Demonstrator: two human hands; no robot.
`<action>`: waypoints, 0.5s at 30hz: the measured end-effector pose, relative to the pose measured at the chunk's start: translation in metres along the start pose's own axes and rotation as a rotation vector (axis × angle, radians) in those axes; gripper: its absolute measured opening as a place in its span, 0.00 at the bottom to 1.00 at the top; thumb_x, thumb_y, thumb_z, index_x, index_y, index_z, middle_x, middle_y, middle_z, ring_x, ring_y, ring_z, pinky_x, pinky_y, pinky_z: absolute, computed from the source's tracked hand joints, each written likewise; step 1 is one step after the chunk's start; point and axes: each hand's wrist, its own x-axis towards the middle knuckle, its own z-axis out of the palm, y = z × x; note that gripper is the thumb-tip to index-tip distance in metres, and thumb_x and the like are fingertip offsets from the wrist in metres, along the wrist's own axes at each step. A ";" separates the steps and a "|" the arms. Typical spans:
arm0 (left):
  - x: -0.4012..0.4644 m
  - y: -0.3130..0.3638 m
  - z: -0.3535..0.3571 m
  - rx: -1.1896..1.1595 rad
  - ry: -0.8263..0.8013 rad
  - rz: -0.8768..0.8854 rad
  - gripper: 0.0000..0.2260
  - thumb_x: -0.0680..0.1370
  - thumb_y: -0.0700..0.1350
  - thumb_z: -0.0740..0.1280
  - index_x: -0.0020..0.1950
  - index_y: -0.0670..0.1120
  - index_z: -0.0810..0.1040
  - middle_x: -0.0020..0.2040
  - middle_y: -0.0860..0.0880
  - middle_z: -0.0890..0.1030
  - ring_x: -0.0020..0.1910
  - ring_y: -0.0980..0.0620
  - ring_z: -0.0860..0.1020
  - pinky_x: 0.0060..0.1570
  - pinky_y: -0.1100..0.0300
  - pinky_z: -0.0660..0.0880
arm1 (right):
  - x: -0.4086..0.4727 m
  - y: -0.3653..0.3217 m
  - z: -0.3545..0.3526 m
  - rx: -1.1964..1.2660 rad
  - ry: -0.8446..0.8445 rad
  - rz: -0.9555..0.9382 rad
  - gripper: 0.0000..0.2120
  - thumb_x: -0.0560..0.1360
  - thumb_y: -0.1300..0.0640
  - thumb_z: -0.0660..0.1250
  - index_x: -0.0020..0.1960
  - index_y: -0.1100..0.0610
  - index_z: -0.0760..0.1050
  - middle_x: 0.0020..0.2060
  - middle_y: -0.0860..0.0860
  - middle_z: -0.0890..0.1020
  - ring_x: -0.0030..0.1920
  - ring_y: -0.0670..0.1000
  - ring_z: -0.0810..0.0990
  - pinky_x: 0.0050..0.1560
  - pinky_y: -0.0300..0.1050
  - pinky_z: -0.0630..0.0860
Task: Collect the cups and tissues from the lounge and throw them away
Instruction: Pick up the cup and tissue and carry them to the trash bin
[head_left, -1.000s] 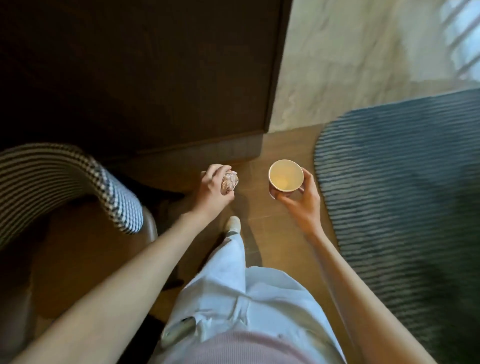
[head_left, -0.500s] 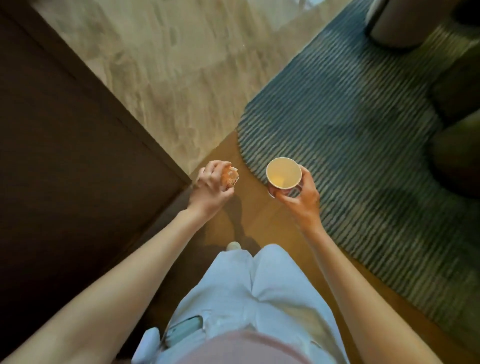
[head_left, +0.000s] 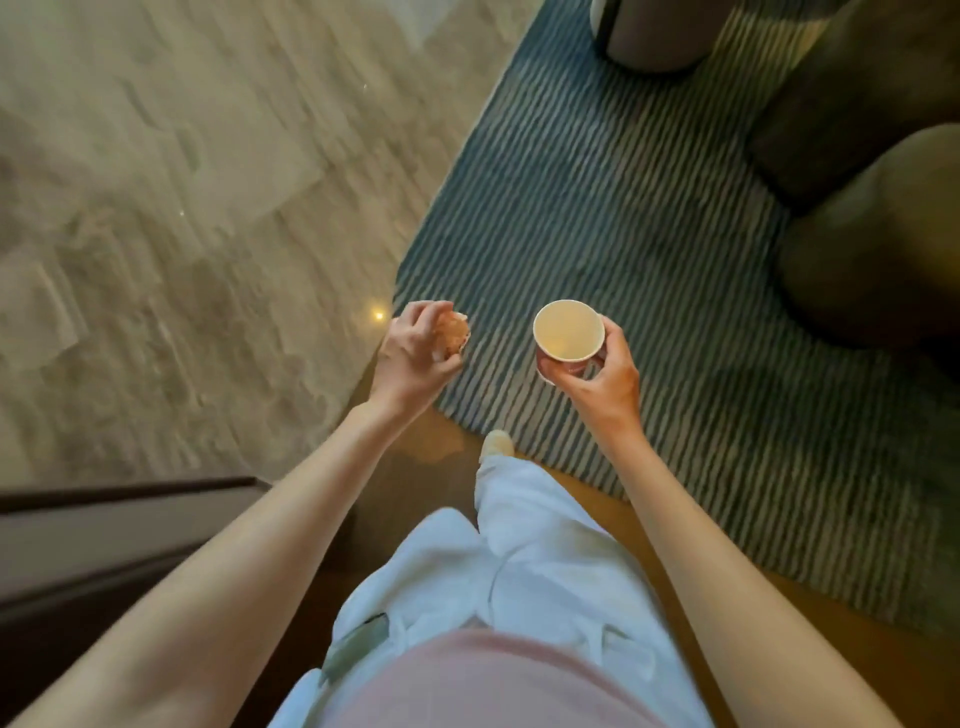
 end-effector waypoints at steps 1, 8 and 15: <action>0.024 0.003 -0.004 0.001 0.001 0.024 0.24 0.69 0.42 0.72 0.64 0.44 0.73 0.60 0.44 0.75 0.56 0.43 0.74 0.54 0.51 0.74 | 0.021 -0.006 0.000 0.005 0.005 -0.004 0.33 0.65 0.50 0.79 0.66 0.51 0.68 0.60 0.49 0.76 0.58 0.47 0.76 0.58 0.51 0.77; 0.170 0.007 -0.014 0.016 0.004 0.049 0.25 0.68 0.41 0.73 0.64 0.45 0.74 0.61 0.45 0.75 0.56 0.43 0.74 0.53 0.54 0.73 | 0.160 -0.040 0.015 0.022 -0.004 0.006 0.33 0.64 0.48 0.79 0.64 0.50 0.68 0.59 0.47 0.76 0.57 0.45 0.77 0.56 0.51 0.78; 0.348 -0.023 -0.026 -0.021 -0.008 0.057 0.25 0.68 0.40 0.73 0.64 0.43 0.74 0.60 0.44 0.76 0.55 0.43 0.75 0.53 0.53 0.74 | 0.328 -0.074 0.064 0.010 -0.014 -0.011 0.34 0.64 0.51 0.79 0.65 0.51 0.69 0.60 0.48 0.76 0.58 0.47 0.77 0.59 0.52 0.77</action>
